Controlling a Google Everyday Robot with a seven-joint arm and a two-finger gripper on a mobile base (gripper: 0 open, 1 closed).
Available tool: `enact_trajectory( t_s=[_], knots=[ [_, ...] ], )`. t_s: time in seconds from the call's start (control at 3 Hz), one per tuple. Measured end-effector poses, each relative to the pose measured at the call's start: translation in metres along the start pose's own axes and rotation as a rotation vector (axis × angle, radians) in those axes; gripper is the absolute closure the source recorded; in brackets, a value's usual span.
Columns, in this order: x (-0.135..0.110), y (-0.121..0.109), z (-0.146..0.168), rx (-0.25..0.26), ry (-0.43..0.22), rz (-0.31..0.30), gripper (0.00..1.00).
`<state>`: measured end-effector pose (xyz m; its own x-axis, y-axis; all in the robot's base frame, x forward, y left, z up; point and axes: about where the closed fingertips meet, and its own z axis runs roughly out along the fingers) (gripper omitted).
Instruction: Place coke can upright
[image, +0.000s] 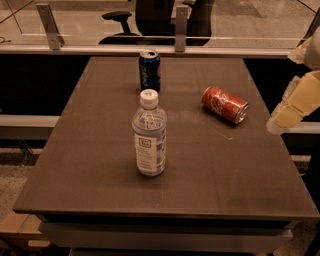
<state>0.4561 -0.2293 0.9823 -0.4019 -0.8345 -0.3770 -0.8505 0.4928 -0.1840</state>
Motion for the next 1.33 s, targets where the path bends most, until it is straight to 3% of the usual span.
enact_trajectory(
  t_s=[0.33,0.67,1.33],
  knots=[
    [-0.001,-0.01,0.01,-0.02,-0.029,0.114,0.0],
    [-0.007,-0.026,0.022,-0.035,0.001,0.201,0.0],
    [-0.006,-0.059,0.058,-0.035,0.189,0.327,0.0]
  ],
)
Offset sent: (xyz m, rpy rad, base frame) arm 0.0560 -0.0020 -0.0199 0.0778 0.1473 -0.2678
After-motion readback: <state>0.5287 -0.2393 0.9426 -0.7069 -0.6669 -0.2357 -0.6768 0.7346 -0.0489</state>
